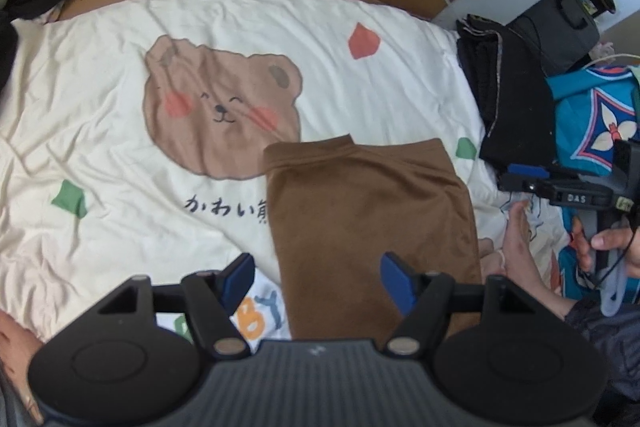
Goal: Fold clothes
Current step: 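Lower the right tool onto the folded brown shirt's edge and close it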
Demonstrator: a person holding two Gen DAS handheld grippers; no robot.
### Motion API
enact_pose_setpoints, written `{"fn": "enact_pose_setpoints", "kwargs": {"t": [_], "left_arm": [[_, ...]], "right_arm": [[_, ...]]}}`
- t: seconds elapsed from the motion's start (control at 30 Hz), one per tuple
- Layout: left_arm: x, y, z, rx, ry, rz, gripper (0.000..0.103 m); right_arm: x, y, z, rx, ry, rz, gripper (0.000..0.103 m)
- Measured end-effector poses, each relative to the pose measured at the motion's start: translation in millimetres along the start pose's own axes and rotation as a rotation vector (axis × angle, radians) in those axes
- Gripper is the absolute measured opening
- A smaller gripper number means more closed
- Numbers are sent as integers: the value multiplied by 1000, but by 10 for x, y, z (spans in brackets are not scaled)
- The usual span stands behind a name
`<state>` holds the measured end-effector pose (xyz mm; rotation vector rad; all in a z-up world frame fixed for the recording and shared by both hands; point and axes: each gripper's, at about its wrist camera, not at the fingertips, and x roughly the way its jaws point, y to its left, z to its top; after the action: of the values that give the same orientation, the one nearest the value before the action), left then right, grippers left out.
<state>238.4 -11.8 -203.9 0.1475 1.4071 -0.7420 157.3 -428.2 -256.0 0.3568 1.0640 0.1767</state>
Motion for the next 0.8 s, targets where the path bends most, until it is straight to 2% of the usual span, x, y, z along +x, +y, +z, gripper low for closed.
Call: {"fn": "enact_pose_setpoints", "kwargs": {"t": [0.1, 0.17, 0.3, 0.4, 0.57, 0.7, 0.8], "left_arm": [[63, -34, 33, 10, 2, -14, 80], [103, -4, 80, -19, -16, -10, 87], [252, 84, 169, -92, -16, 19, 88], [369, 83, 211, -96, 4, 31, 88], [402, 12, 284, -67, 11, -11, 88], [467, -25, 328, -45, -32, -52, 93], [608, -20, 403, -36, -38, -103, 93]], "right_arm": [[82, -84, -49, 6, -26, 19, 74], [171, -151, -96, 31, -31, 38, 75], [353, -199, -146, 56, -32, 96, 78], [464, -133, -156, 11, -32, 133, 81], [492, -63, -244, -44, -28, 219, 81], [478, -95, -275, -56, -53, 224, 81], [437, -171, -254, -49, -109, 191, 81]]}}
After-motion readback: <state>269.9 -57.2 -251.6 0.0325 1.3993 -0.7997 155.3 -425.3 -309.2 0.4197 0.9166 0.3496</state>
